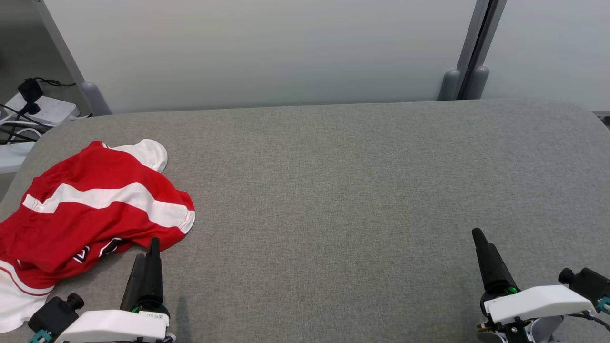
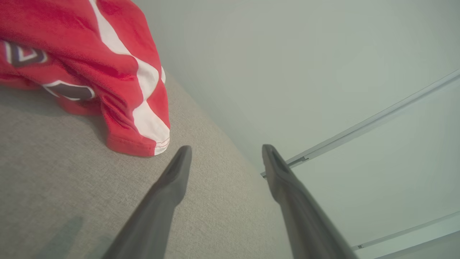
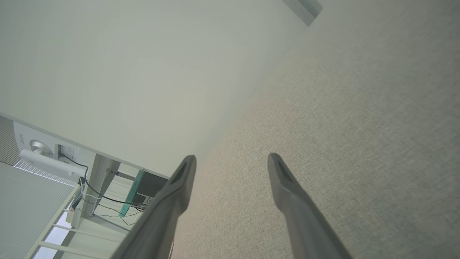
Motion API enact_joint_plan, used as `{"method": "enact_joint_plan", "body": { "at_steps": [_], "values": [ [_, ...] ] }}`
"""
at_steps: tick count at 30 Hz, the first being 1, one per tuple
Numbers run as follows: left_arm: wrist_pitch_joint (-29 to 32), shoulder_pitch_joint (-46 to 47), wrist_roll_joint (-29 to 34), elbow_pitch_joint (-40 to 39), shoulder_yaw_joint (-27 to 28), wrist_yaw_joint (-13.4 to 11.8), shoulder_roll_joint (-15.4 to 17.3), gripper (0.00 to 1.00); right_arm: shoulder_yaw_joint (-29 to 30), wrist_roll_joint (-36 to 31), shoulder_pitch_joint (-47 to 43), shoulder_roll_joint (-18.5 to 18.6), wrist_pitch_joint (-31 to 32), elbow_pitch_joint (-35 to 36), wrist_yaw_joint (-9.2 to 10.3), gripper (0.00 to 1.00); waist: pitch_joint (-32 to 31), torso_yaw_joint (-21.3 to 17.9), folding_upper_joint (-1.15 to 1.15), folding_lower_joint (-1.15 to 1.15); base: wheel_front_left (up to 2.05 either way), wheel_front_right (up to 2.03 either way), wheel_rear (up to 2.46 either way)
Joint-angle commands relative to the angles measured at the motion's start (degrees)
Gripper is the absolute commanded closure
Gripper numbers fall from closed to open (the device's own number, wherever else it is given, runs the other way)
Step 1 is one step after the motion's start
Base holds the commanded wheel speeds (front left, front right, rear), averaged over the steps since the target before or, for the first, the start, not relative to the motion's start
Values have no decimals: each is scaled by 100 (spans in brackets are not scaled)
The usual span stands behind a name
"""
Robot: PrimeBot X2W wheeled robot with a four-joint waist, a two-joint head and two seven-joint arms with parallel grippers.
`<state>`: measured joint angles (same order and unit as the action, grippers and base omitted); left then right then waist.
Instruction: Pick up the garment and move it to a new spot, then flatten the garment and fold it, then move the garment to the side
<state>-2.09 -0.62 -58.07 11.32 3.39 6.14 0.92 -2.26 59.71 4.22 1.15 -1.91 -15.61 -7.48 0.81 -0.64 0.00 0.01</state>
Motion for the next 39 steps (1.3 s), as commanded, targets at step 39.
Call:
{"method": "enact_joint_plan", "body": {
  "at_steps": [39],
  "values": [
    [-704, 508, 2955, -803, -18, -383, 133, 0, -665, -2692, 655, 124, -722, 515, -1, 0, 40, -62, 0, -1, 0, 0, 0]
  ]
}}
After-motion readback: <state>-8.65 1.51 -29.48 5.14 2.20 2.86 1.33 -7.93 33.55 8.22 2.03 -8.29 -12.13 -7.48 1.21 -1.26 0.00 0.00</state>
